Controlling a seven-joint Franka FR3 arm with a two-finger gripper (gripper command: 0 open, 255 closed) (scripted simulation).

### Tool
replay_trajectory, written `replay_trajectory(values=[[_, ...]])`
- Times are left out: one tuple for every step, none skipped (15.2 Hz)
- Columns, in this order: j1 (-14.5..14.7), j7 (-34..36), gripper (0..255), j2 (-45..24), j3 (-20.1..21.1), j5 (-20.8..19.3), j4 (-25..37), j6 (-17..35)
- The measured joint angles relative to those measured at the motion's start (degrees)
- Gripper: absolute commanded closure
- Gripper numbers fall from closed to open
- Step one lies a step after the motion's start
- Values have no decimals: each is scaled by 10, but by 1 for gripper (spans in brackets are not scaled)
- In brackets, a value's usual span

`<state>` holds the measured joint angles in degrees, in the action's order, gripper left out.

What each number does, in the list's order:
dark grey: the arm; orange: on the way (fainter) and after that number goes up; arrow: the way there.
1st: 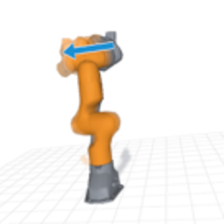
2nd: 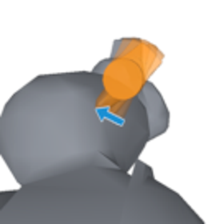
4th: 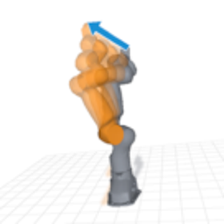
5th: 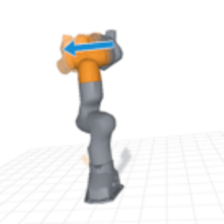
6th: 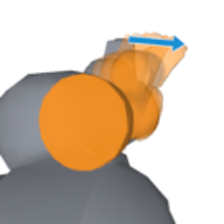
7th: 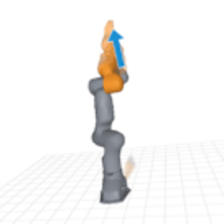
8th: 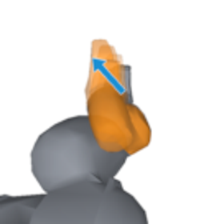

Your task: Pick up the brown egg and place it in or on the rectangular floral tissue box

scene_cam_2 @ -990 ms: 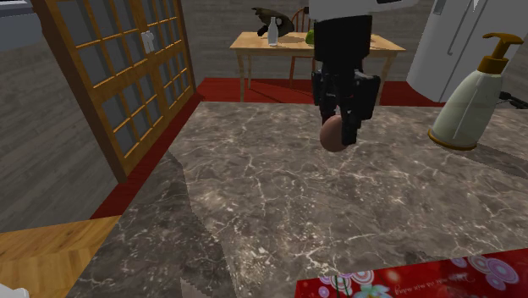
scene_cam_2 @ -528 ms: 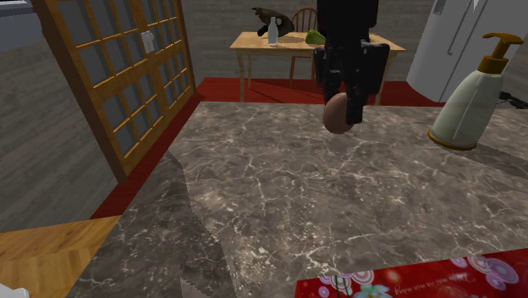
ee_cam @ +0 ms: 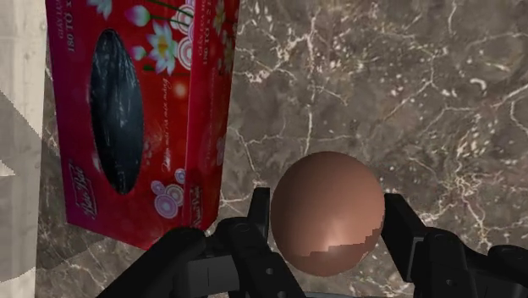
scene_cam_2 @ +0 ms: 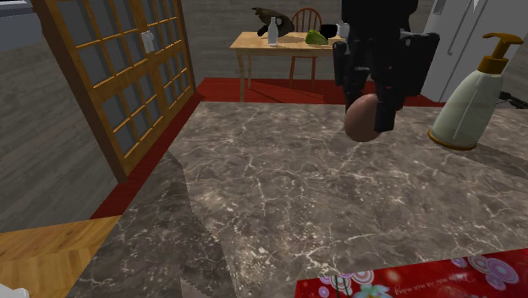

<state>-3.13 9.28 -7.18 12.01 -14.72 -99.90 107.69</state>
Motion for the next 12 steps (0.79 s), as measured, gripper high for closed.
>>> replay_trajectory(values=[[-7, -12, 255, 4, -5, 2, -6, 5], [-15, -25, 255, 6, -11, 3, -7, 7], [-22, -37, 255, 9, -16, 4, -14, 13], [-28, -48, 255, 11, -21, 5, -14, 14], [-35, -62, 255, 8, -27, 6, -7, 14], [-43, -76, 255, 3, -33, 7, 0, 15], [-49, -87, 255, 4, -38, 8, -2, 18], [-57, -99, 255, 4, -44, 9, -4, 24], [-63, -111, 255, -5, -48, 9, 9, 21], [-70, -125, 255, -9, -54, 10, 14, 23], [-78, -138, 255, -10, -60, 12, 17, 24], [-86, -154, 255, -15, -66, 13, 22, 27]])
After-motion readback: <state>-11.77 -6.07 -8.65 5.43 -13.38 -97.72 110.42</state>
